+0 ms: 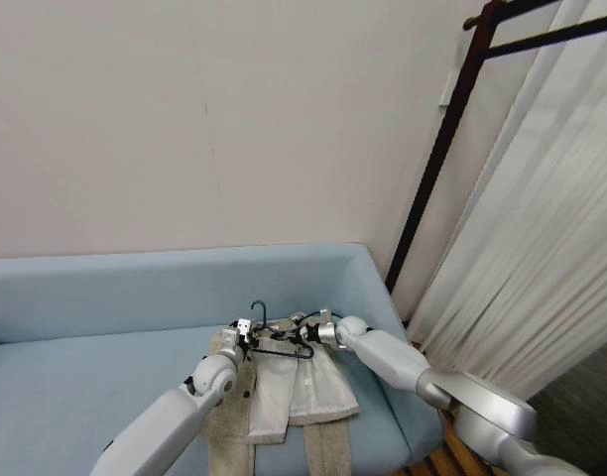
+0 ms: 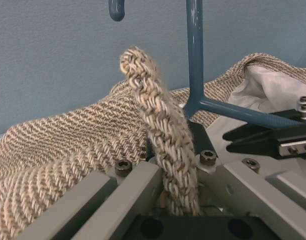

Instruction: Pick up the clothes from the sofa and hang them on the clothes hanger.

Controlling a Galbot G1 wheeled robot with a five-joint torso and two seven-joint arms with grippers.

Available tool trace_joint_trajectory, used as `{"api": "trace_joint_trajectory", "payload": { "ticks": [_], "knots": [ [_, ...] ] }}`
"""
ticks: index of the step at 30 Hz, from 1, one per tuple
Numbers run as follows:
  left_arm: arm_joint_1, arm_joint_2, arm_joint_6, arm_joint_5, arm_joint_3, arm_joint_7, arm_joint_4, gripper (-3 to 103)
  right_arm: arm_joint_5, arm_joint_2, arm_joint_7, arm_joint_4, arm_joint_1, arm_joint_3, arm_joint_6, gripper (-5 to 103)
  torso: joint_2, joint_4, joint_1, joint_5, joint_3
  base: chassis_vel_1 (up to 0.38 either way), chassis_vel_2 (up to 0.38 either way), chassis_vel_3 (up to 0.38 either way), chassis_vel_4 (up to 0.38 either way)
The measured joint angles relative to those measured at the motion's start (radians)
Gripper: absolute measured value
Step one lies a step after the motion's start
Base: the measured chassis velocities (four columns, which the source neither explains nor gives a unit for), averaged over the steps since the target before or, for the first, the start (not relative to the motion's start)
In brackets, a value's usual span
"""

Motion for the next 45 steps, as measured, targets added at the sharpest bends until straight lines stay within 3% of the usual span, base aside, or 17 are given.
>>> {"api": "trace_joint_trajectory", "payload": {
  "ticks": [8,12,17,20,26,28,29,30,32,33,35,38,41,44,45],
  "knots": [
    [0.022,0.005,-0.005,0.02,-0.01,0.002,-0.003,0,-0.026,0.037,0.03,-0.031,0.006,0.012,0.014,8,0.0,0.0001,0.0,0.0001,0.0,0.0,0.0,0.0,0.0],
    [0.026,0.002,-0.006,0.021,-0.009,0.004,-0.003,0,-0.068,0.033,0.089,-0.014,-0.001,0.008,0.053,7,0.0,0.0001,0.0,0.0003,0.0,0.0,0.0,0.0,0.0],
    [0.026,-0.004,-0.007,0.021,-0.006,0.008,-0.003,0,-0.108,0.013,0.14,0.019,-0.007,-0.003,0.077,23,0.0,0.0001,0.0,0.0003,0.0,0.0,0.0,0.0,0.0],
    [0.024,-0.008,-0.007,0.021,-0.001,0.008,-0.001,0,-0.12,0.0,0.194,0.042,-0.01,-0.009,0.095,39,0.0,0.0,0.0,0.0002,0.0,0.0,0.0,0.0,0.0],
    [0.023,-0.012,-0.009,0.021,0.001,0.009,0.011,0,-0.129,-0.038,0.287,0.118,-0.024,-0.009,0.107,55,0.0,0.0001,0.0,0.0002,0.0,0.0,0.0,0.0,0.0],
    [0.026,-0.013,-0.015,0.028,0.001,0.011,0.024,0,-0.136,-0.073,0.346,0.193,-0.038,-0.008,0.088,66,0.0,0.0,0.0,0.0001,0.0,0.0,0.0,0.0,0.0],
    [0.026,-0.013,-0.015,0.028,0.001,0.011,0.024,0,-0.136,-0.073,0.346,0.193,-0.038,-0.008,0.088,66,0.0,0.0,0.0,0.0001,0.0,0.0,0.0,0.0,0.0],
    [0.03,-0.013,-0.024,0.044,-0.004,0.021,0.039,0,-0.125,-0.113,0.405,0.28,-0.055,-0.007,0.042,71,0.0,-0.0002,0.0,0.0,0.0,0.0,0.0,0.0,0.0],
    [0.033,-0.013,-0.035,0.066,-0.007,0.033,0.058,0,-0.115,-0.134,0.441,0.333,-0.069,-0.007,0.013,77,0.0,-0.0003,0.0,0.0,0.0,0.0,0.0,0.0,0.0],
    [0.034,-0.011,-0.049,0.084,-0.009,0.045,0.08,0,-0.124,-0.151,0.476,0.373,-0.089,-0.007,0.002,88,0.0,-0.0001,0.0,0.0001,0.0,0.0,0.0,0.0,0.0],
    [0.035,-0.01,-0.055,0.09,-0.01,0.052,0.089,0,-0.131,-0.156,0.49,0.383,-0.097,-0.006,-0.001,88,0.0,0.0,0.0,0.0001,0.0,0.0,0.0,0.0,0.0],
    [0.039,0.005,-0.086,0.122,-0.011,0.098,0.122,0,-0.154,-0.171,0.537,0.41,-0.136,0.006,-0.009,96,0.0,-0.0001,0.0,0.0001,0.0,0.0,0.0,0.0,0.0],
    [0.046,0.019,-0.099,0.142,-0.011,0.128,0.132,0,-0.16,-0.175,0.547,0.411,-0.154,0.014,-0.01,91,0.0,0.0,0.0,0.0002,0.0,0.0,0.0,0.0,0.0],
    [0.061,0.038,-0.107,0.152,-0.004,0.148,0.13,0,-0.166,-0.186,0.546,0.405,-0.182,0.027,-0.011,76,0.0,0.0003,0.0,0.0001,0.0,0.0,0.0,0.0,0.0],
    [0.061,0.038,-0.107,0.152,-0.004,0.148,0.13,0,-0.166,-0.186,0.546,0.405,-0.182,0.027,-0.011,76,0.0,0.0003,0.0,0.0001,0.0,0.0,0.0,0.0,0.0]
  ]
}}
